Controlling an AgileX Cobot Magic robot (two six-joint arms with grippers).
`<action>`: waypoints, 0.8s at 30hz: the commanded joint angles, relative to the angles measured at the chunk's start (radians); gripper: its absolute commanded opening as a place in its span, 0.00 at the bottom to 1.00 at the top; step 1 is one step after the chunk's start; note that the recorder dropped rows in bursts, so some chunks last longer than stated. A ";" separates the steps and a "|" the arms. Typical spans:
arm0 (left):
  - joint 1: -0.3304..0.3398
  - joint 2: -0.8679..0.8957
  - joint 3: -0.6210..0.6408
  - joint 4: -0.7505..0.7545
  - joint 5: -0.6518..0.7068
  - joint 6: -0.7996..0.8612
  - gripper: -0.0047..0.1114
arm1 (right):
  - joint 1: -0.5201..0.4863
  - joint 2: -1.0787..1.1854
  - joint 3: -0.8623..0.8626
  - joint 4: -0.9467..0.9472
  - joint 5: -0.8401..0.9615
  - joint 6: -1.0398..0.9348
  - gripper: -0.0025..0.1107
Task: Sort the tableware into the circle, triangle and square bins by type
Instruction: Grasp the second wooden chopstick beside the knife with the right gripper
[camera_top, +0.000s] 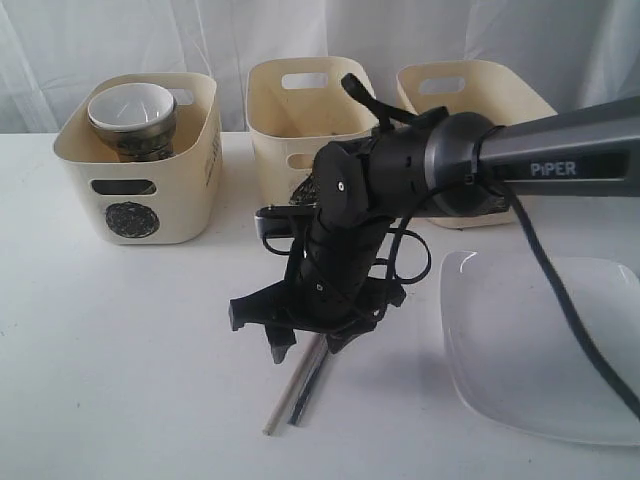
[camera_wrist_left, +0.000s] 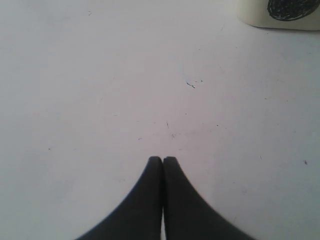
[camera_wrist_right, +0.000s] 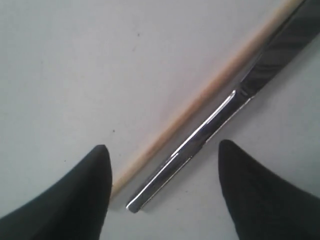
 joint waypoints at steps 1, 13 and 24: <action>-0.007 -0.005 0.006 -0.007 0.028 -0.002 0.04 | -0.001 0.033 -0.032 -0.085 0.013 0.048 0.54; -0.007 -0.005 0.006 -0.007 0.028 -0.002 0.04 | -0.003 0.113 -0.040 -0.280 0.222 0.085 0.54; -0.007 -0.005 0.006 -0.007 0.028 -0.002 0.04 | -0.003 0.108 -0.056 -0.274 0.209 0.085 0.53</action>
